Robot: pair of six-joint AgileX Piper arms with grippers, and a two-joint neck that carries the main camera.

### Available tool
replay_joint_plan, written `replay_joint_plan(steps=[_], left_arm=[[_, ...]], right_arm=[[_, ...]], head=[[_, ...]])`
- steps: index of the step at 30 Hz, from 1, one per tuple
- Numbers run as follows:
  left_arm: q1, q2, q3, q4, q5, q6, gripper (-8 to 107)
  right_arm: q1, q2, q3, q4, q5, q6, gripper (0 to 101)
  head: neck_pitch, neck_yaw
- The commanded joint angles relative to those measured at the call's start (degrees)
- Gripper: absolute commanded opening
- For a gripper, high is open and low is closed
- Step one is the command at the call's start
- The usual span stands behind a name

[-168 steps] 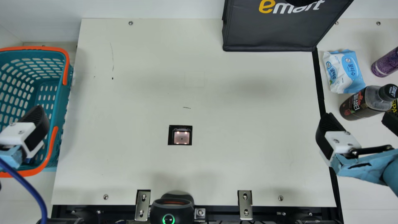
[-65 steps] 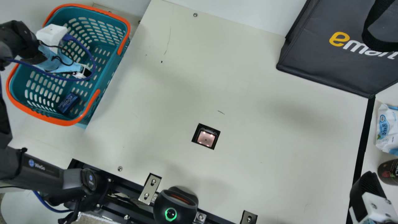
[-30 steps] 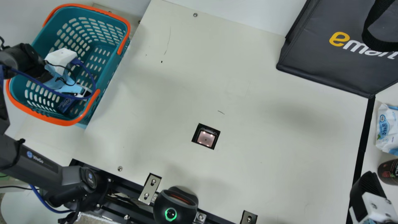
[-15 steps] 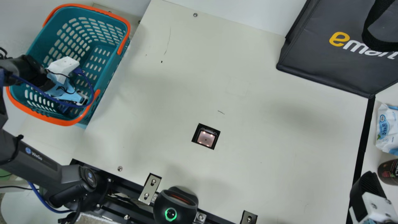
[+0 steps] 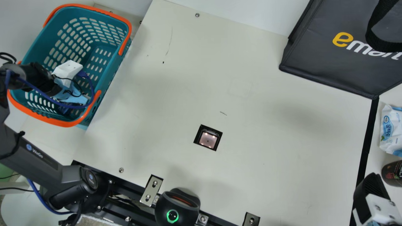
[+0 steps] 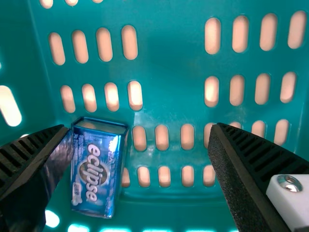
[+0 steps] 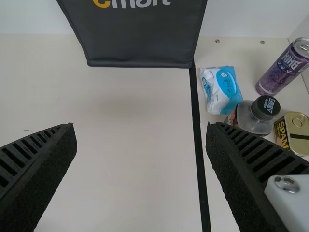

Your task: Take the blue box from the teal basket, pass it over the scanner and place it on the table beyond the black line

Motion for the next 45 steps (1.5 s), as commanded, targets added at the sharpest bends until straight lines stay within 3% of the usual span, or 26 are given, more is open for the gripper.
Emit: replay_joint_plan(steps=[1,18,25,45], left_arm=[[0.0,0.4,-0.2,0.1,-0.1,-0.8,90],[-1.2,-0.7,0.4,-3.1,4.2,-2.2,90],[-1.7,-1.9,1.2,-3.8,3.2,0.2,90],[1.7,-2.6,-2.2,-2.1,11.3,29.0,90]], right_arm=[[0.0,0.0,0.0,0.0,0.0,0.0,95],[0.0,0.0,0.0,0.0,0.1,0.0,95],[0.0,0.0,0.0,0.0,0.1,0.0,95],[0.0,0.0,0.0,0.0,0.1,0.0,95]], head=[[-1.7,0.1],[-1.7,0.1],[-1.7,0.1],[-1.7,0.1]])
